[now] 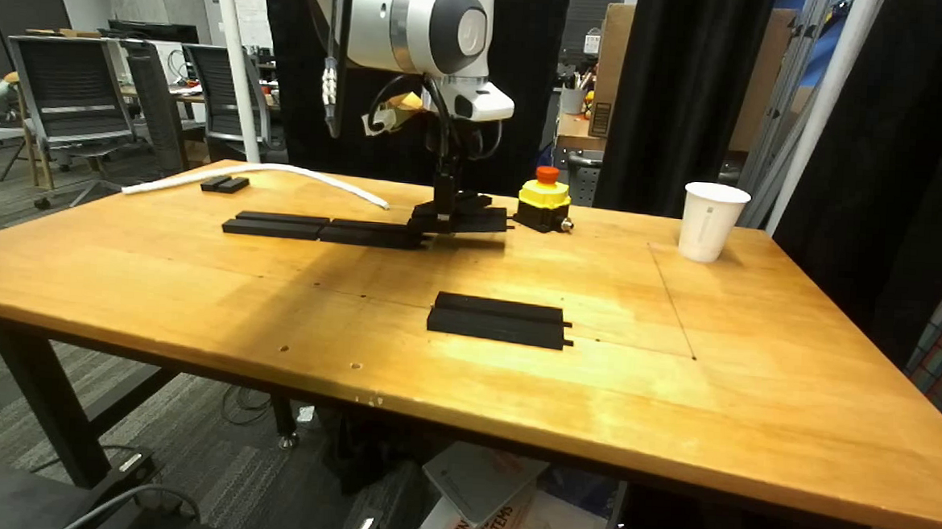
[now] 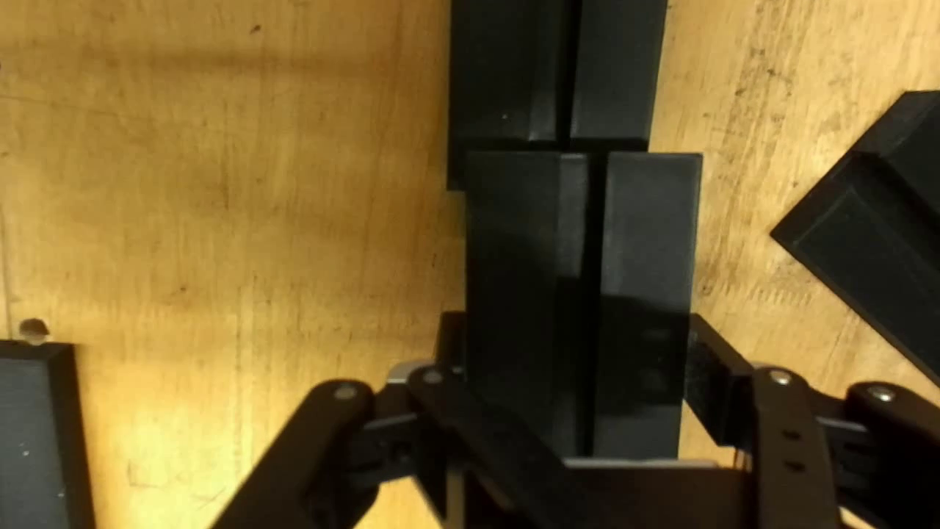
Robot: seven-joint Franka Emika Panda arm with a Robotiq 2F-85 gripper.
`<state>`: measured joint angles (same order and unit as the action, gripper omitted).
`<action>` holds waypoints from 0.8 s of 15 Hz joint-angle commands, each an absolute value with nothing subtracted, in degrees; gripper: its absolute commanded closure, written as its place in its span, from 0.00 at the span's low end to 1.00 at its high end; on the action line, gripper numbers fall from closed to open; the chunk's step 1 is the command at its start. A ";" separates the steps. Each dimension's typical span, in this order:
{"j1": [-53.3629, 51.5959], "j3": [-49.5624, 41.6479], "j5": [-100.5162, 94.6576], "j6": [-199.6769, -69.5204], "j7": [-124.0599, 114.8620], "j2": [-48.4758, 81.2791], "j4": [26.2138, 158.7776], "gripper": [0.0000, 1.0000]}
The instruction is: Connect four black pieces together
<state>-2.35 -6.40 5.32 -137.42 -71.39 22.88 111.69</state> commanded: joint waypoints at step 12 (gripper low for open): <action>-1.48 -6.79 5.13 -135.99 -70.36 22.56 111.62 0.55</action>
